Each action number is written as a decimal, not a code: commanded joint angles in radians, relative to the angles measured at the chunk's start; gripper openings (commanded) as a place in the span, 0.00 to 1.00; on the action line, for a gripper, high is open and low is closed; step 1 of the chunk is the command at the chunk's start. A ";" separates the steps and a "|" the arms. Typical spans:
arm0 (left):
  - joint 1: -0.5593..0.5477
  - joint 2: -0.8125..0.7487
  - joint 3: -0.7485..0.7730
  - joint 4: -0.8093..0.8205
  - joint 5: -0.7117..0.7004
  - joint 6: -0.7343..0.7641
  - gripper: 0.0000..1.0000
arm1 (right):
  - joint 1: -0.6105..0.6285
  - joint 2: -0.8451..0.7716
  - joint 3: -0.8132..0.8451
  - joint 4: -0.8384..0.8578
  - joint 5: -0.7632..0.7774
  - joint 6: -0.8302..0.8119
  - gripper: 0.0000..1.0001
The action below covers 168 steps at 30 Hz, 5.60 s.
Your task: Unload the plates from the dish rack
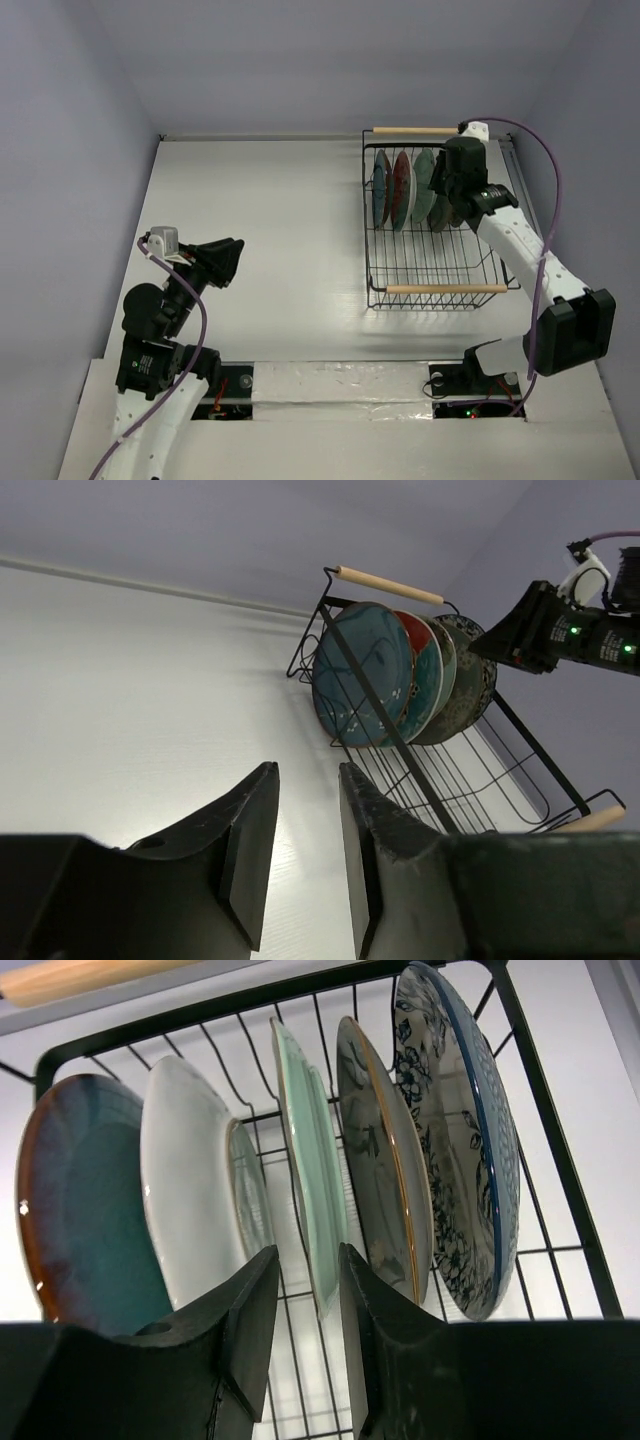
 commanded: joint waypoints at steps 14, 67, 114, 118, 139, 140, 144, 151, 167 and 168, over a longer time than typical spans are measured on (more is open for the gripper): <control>-0.014 -0.010 0.012 0.018 -0.024 -0.004 0.33 | 0.002 0.245 0.182 -0.017 0.133 -0.067 0.35; -0.005 -0.006 0.013 0.006 -0.075 -0.017 0.36 | 0.245 -0.226 0.214 0.176 -0.195 0.136 0.00; 0.004 -0.046 0.015 -0.006 -0.116 -0.026 0.38 | 0.585 0.785 0.428 0.250 -0.082 0.338 0.23; 0.004 -0.044 0.015 -0.006 -0.116 -0.026 0.38 | 0.585 0.800 0.403 0.244 -0.071 0.338 0.27; 0.004 -0.046 0.015 -0.006 -0.116 -0.027 0.39 | 0.585 0.778 0.406 0.190 -0.083 0.292 0.63; 0.004 -0.046 0.016 -0.006 -0.116 -0.026 0.39 | 0.585 0.740 0.406 0.187 -0.085 0.279 0.65; 0.004 -0.044 0.015 -0.006 -0.116 -0.026 0.39 | 0.585 0.606 0.395 0.187 -0.070 0.243 0.81; 0.004 -0.041 0.015 -0.006 -0.112 -0.026 0.39 | 0.585 0.307 0.322 0.181 0.039 0.140 0.50; 0.004 -0.035 0.013 -0.005 -0.110 -0.024 0.12 | 0.187 -0.155 -0.046 0.000 0.299 0.050 0.09; 0.004 -0.033 0.015 -0.006 -0.110 -0.024 0.11 | 0.177 -0.148 -0.050 -0.005 0.314 0.047 0.15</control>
